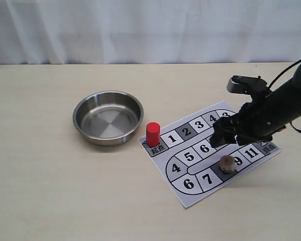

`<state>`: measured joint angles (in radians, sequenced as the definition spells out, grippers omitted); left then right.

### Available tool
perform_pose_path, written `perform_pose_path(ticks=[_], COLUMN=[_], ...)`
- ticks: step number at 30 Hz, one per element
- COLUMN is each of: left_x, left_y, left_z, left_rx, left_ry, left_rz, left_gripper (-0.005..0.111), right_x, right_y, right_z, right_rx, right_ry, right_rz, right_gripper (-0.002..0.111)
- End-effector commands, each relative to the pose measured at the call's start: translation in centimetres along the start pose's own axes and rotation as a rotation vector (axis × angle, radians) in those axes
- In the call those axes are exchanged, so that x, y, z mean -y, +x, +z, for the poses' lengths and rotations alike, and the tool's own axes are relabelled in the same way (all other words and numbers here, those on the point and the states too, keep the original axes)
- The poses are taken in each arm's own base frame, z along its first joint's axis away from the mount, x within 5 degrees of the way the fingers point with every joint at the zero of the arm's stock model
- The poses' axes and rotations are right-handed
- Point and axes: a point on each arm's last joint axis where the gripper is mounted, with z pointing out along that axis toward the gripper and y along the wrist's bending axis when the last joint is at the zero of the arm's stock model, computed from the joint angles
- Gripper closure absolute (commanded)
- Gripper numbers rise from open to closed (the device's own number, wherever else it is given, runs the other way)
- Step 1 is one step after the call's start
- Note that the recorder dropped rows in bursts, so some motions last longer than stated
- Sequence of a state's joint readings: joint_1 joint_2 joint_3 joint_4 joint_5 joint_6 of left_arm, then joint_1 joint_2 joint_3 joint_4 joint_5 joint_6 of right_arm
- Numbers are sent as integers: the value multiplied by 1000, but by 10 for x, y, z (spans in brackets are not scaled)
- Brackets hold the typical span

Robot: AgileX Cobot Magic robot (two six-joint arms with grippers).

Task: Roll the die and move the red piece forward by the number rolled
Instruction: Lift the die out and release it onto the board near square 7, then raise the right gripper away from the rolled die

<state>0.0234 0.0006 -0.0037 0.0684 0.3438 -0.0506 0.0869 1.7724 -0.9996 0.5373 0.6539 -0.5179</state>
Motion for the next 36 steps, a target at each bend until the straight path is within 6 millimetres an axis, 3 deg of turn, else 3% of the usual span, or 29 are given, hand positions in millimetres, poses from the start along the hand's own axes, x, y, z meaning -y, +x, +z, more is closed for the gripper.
perform_pose_path(ticks=[1, 4, 10, 15, 21, 28, 36], left_x=[0, 0, 0, 0, 0, 0, 0], left_y=[0, 0, 0, 0, 0, 0, 0], left_z=[0, 0, 0, 0, 0, 0, 0], left_rx=[10, 10, 10, 10, 10, 10, 10], left_ry=[0, 0, 0, 0, 0, 0, 0], left_rz=[-6, -6, -6, -6, -6, -6, -6], left_gripper=[107, 107, 107, 107, 107, 107, 107], right_x=[-7, 0, 12, 13, 8, -2, -7], right_y=[-3, -3, 1, 4, 3, 10, 28], right_z=[2, 2, 2, 1, -5, -18, -26], right_rx=[45, 48, -5, -34, -121, -316, -484], right_ry=[-92, -17, 116, 129, 87, 5, -37], right_rz=[-42, -89, -12, 23, 23, 19, 53], right_gripper=[25, 25, 25, 28, 59, 105, 104])
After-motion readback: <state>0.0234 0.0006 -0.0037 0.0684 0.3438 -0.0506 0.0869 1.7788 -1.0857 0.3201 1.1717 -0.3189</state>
